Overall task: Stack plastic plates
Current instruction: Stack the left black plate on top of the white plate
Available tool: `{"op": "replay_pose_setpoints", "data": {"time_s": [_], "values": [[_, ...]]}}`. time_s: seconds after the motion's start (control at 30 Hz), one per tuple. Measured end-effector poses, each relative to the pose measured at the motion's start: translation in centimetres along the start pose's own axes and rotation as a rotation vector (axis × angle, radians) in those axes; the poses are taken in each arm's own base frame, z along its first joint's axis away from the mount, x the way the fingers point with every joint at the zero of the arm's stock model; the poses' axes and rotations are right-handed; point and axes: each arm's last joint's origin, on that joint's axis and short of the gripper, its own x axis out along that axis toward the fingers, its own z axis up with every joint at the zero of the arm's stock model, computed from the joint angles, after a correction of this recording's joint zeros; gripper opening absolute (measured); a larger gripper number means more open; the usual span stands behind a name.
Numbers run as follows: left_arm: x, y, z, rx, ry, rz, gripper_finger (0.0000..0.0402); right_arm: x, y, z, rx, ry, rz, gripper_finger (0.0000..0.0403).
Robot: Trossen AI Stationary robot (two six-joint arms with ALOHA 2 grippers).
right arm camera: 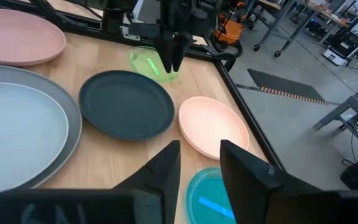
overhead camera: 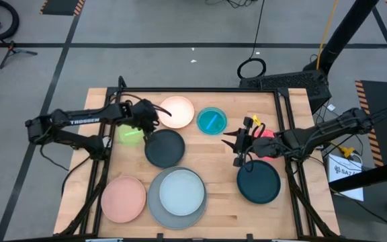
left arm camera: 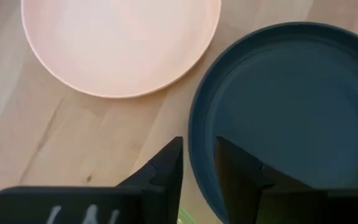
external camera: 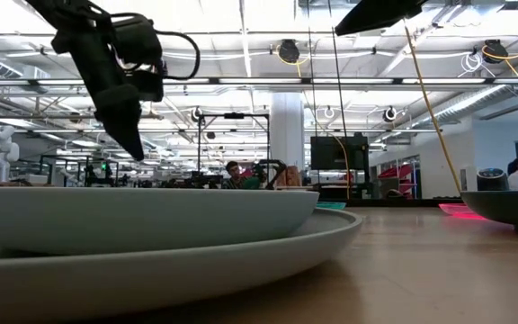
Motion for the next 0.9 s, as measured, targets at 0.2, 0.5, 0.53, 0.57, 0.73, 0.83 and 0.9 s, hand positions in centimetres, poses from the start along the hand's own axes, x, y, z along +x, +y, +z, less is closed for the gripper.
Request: {"op": "replay_pose_setpoints", "data": {"time_s": [0.2,0.5,0.53,0.57,0.73,0.83,0.9], "values": [[1.1,0.2,0.2,0.02,0.018,0.002,0.0177,0.0,0.0,0.0,0.002,0.0,0.0,0.0109],[2.9,0.2,0.4,0.082,0.067,-0.001,0.0213,0.0,0.0,0.0,-0.001,0.004,0.001,0.0109],[3.0,0.2,0.4,0.083,0.068,-0.001,0.0212,0.0,0.0,0.0,-0.001,0.004,0.0,0.0109],[3.1,0.2,0.4,0.088,0.071,-0.001,0.0212,0.0,0.0,0.0,-0.001,0.004,0.0,0.0109],[4.0,0.2,0.5,0.1,0.087,-0.006,0.0212,0.0,0.0,0.0,-0.001,0.005,0.0,0.0109],[4.5,0.2,0.4,0.099,0.108,-0.012,0.0212,0.0,0.0,0.0,-0.001,0.005,0.0,0.0109],[4.8,0.2,0.3,0.098,0.12,-0.013,0.0212,0.0,0.0,-0.1,-0.001,0.005,0.001,0.0109]]}}
